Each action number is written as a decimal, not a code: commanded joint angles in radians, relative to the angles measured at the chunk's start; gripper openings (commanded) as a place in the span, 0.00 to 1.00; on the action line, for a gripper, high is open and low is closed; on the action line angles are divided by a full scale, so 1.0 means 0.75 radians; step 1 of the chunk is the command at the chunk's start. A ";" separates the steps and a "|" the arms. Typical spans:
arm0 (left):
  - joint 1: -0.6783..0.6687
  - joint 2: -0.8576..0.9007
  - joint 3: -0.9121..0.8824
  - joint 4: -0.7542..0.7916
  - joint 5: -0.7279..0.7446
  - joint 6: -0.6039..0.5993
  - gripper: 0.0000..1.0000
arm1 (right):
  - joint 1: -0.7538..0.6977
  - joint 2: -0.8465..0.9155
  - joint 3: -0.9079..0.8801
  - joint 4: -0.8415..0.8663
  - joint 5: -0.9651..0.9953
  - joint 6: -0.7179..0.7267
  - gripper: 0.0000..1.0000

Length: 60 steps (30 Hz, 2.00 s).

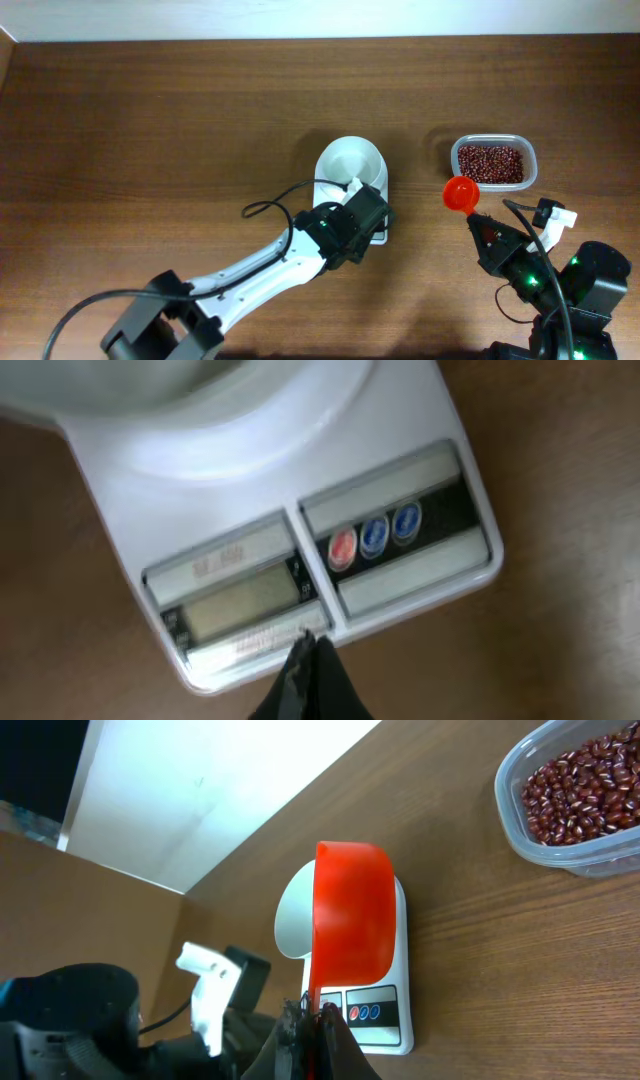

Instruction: Scoop and weigh 50g on scale

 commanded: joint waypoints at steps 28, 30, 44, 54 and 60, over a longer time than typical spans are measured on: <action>-0.006 0.154 -0.002 0.228 -0.032 0.116 0.00 | -0.011 -0.010 0.031 0.009 -0.002 -0.015 0.04; -0.006 0.154 -0.002 0.231 -0.021 0.123 0.00 | -0.011 -0.010 0.031 0.009 -0.002 -0.015 0.04; -0.006 0.214 -0.002 0.239 -0.008 0.173 0.00 | -0.011 -0.010 0.031 0.008 -0.002 -0.015 0.04; -0.006 0.222 -0.002 0.247 -0.006 0.197 0.00 | -0.011 -0.010 0.031 0.009 -0.002 -0.015 0.04; -0.006 0.222 -0.002 0.270 0.013 0.241 0.00 | -0.011 -0.010 0.031 0.009 -0.002 -0.015 0.04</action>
